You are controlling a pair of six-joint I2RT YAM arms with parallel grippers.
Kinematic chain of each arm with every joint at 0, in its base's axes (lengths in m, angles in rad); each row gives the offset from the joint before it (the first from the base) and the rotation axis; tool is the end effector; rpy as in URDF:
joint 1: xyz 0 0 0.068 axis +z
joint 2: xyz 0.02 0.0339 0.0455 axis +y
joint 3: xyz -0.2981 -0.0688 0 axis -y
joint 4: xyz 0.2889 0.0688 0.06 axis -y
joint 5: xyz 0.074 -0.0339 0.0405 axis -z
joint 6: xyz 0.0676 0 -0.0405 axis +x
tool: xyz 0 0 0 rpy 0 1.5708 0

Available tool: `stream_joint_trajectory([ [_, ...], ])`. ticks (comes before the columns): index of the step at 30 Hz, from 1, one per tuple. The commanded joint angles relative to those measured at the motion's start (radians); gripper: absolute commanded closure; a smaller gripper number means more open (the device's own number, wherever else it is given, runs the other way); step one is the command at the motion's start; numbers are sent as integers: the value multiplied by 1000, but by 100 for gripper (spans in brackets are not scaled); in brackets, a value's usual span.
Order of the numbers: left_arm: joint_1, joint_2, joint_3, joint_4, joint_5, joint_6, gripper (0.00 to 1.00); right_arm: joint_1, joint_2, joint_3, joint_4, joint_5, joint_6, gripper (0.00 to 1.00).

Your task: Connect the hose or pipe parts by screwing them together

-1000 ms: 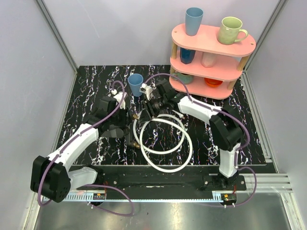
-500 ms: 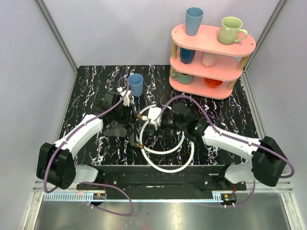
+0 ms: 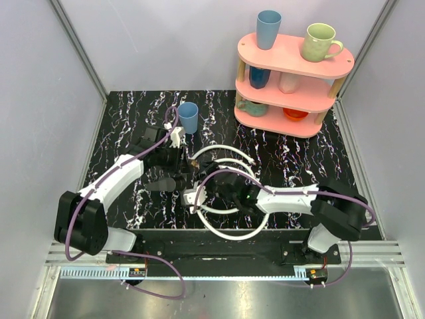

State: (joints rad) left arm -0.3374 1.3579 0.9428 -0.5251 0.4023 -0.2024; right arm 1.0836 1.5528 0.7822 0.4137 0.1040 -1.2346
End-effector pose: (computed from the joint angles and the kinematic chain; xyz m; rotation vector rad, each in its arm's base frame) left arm 0.2987 -0.1329 0.2333 0.3408 2.5293 -0.7219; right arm 0.1916 0.3467 0.2040 -1.7405 0.8361 -0.2012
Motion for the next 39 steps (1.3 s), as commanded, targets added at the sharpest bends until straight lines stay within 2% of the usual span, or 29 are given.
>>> stream_joint_trajectory([
  [1,6,-19,85,62,121,-19,100,24,70,54,137,112,-161,38],
  [4,5,-17,85,60,130,-17,100,33,98,64,140,117,-175,62],
  [5,6,-17,88,60,135,-19,100,33,102,71,136,123,-164,83],
  [7,6,-22,88,65,136,-20,100,33,112,109,71,132,-96,97],
  [8,6,-26,85,72,139,-22,100,33,115,147,38,132,-62,100],
  [13,-8,-77,62,131,96,-46,100,19,180,297,-228,54,194,100],
  [15,-28,-101,62,131,52,-31,100,-5,225,397,-335,-28,359,100],
  [19,-34,-183,24,174,-28,-20,100,-71,279,525,-473,-206,587,100],
  [21,-35,-235,4,204,-45,-19,100,-140,300,580,-519,-389,729,100],
  [23,-37,-259,-18,244,-30,-20,100,-187,320,635,-550,-566,832,100],
  [24,-43,-263,-22,253,-23,-20,100,-221,341,653,-558,-613,918,100],
  [28,-68,-279,-33,286,-20,-8,100,-275,403,750,-625,-756,1087,100],
  [31,-72,-298,-48,310,-22,0,100,-326,481,834,-656,-961,1253,100],
  [32,-74,-309,-53,316,-22,4,100,-338,507,868,-645,-1084,1303,100],
  [33,-74,-312,-56,326,-23,6,100,-346,551,887,-645,-1127,1374,100],
  [36,-72,-319,-65,329,-46,6,100,-355,534,847,-598,-1140,1377,100],
  [37,-72,-319,-65,327,-52,8,100,-356,515,823,-577,-1082,1382,95],
  [39,-72,-315,-62,320,-77,8,100,-366,472,784,-569,-1017,1382,73],
])
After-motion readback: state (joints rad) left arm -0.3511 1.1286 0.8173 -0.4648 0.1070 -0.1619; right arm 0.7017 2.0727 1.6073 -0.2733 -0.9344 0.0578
